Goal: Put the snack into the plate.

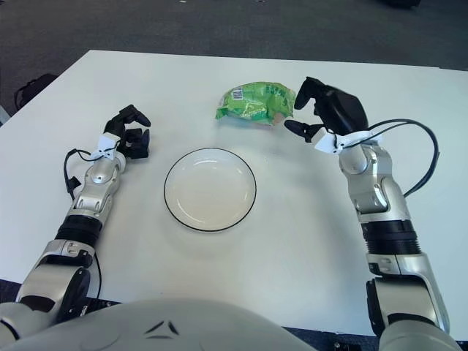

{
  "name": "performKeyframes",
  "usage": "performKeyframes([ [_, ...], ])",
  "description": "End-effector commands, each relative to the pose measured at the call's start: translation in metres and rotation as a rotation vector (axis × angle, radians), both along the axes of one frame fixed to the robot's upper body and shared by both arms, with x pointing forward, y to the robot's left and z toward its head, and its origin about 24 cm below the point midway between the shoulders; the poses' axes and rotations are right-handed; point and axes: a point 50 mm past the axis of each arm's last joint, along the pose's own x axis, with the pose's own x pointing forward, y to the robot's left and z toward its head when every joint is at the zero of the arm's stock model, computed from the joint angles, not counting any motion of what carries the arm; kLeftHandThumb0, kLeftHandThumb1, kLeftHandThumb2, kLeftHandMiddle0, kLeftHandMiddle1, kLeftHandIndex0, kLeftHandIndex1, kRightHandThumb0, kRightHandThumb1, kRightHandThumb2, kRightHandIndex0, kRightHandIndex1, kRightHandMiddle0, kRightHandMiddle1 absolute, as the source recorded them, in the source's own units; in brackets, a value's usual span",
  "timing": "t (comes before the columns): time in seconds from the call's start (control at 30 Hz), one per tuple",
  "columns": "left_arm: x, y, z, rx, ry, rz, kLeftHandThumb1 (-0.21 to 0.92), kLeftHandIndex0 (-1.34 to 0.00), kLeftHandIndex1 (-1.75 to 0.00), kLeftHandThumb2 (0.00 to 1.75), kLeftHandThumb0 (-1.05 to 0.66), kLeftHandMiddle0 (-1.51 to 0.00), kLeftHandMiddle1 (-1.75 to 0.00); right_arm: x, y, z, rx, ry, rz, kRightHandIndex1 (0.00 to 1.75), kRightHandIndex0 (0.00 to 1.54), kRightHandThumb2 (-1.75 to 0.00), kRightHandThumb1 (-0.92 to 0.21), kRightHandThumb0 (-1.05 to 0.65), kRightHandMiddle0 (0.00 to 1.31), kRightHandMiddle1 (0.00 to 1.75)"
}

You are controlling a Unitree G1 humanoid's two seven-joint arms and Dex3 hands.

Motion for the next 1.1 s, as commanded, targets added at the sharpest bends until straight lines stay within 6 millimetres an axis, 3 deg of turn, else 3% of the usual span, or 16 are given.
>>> performKeyframes([
  [0.0,-0.016,-0.002,-0.034,0.005,0.142,0.019,0.29,-0.63,-1.75,1.35,-0.49,-1.32,-1.75,0.005,0.002,0.011,-0.064,-0.019,0.023,1.48,0.2,-0.62,-0.84,-0.36,0.24,1.75],
  [0.57,-0.016,-0.004,-0.035,0.012,0.149,0.018,0.28,-0.64,-1.75,1.35,-0.49,-1.33,-1.75,0.032,0.012,0.029,-0.199,-0.06,0.095,1.43,0.28,-0.64,-0.83,-0.37,0.25,1.74],
  [0.63,-0.017,-0.004,-0.035,0.012,0.149,0.017,0.28,-0.64,-1.75,1.35,-0.49,-1.33,-1.75,0.035,0.013,0.03,-0.211,-0.06,0.108,1.44,0.27,-0.67,-0.79,-0.6,0.11,1.64],
  [0.73,-0.017,-0.004,-0.035,0.009,0.144,0.01,0.28,-0.64,-1.75,1.35,-0.49,-1.32,-1.75,0.039,0.017,0.03,-0.221,-0.056,0.13,1.43,0.24,-0.68,-0.77,-0.73,0.04,1.53],
  [0.9,-0.018,-0.005,-0.035,0.009,0.139,-0.002,0.29,-0.64,-1.75,1.35,-0.49,-1.32,-1.75,0.057,0.031,0.027,-0.241,-0.003,0.17,1.26,0.09,-0.56,-0.86,-0.86,0.01,1.26],
  [1.07,-0.018,-0.006,-0.035,0.014,0.139,0.0,0.28,-0.64,-1.75,1.35,-0.49,-1.32,-1.75,0.064,0.032,0.029,-0.263,0.005,0.185,1.07,0.02,-0.51,-0.91,-0.92,0.0,1.08],
])
